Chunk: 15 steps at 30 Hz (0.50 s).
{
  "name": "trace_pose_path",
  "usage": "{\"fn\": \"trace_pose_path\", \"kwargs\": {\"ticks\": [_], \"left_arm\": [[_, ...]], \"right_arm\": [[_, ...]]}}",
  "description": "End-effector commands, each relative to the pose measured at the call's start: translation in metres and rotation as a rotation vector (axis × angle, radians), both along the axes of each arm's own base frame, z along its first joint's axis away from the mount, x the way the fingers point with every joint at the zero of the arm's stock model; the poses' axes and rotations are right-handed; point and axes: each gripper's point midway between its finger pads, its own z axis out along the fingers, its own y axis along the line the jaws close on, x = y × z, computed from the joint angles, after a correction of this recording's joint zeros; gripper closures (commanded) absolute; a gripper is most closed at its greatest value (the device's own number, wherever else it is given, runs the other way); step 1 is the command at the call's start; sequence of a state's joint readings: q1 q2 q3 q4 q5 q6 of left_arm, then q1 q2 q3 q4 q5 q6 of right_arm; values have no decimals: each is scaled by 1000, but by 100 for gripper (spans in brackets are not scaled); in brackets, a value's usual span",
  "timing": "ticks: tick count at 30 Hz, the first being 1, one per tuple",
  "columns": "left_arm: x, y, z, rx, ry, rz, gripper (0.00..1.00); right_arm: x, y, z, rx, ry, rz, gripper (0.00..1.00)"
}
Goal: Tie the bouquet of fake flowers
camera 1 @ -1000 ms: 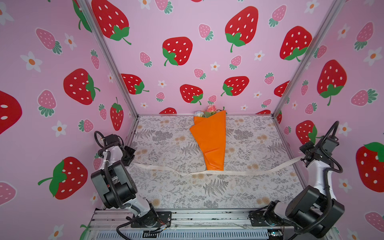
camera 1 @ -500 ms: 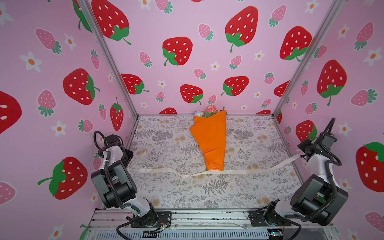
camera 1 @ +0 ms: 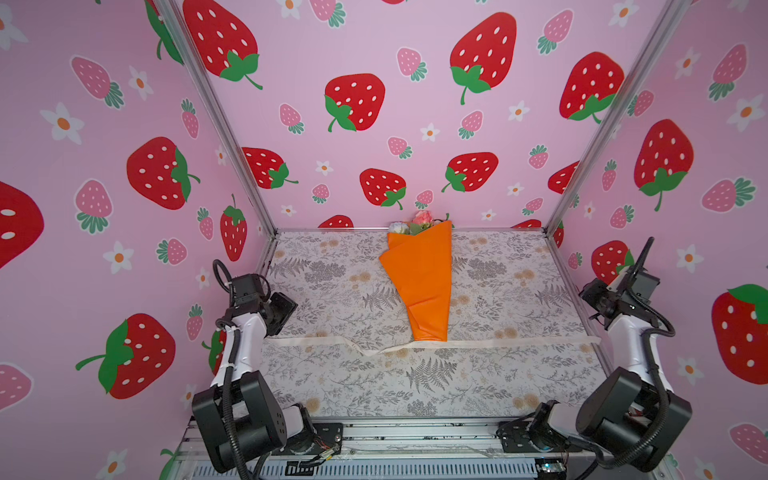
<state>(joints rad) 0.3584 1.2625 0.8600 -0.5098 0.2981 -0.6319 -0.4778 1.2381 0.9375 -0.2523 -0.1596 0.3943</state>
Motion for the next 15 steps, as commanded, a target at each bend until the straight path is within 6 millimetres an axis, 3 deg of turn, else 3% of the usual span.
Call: {"fn": "trace_pose_path", "kwargs": {"ticks": [1,4,7,11,13,15], "left_arm": [[7,-44,5,-67,-66,-129,37],[9,-79,2,-109,-83,-218,36],[11,-111,-4,-133,-80,-302,35],[-3,-146,-26,-154,15,-365,35],[-18,-148,-41,-113,86,-344,35],[-34,-137,-56,-69,166,-275,34]], "right_arm": [[-1,23,15,28,-44,80,42],[9,62,13,156,-79,222,42],[16,116,6,310,-92,387,42],[10,188,-18,359,-21,555,42],[-1,217,-36,362,34,616,42],[-14,235,-54,360,84,643,42]]}}
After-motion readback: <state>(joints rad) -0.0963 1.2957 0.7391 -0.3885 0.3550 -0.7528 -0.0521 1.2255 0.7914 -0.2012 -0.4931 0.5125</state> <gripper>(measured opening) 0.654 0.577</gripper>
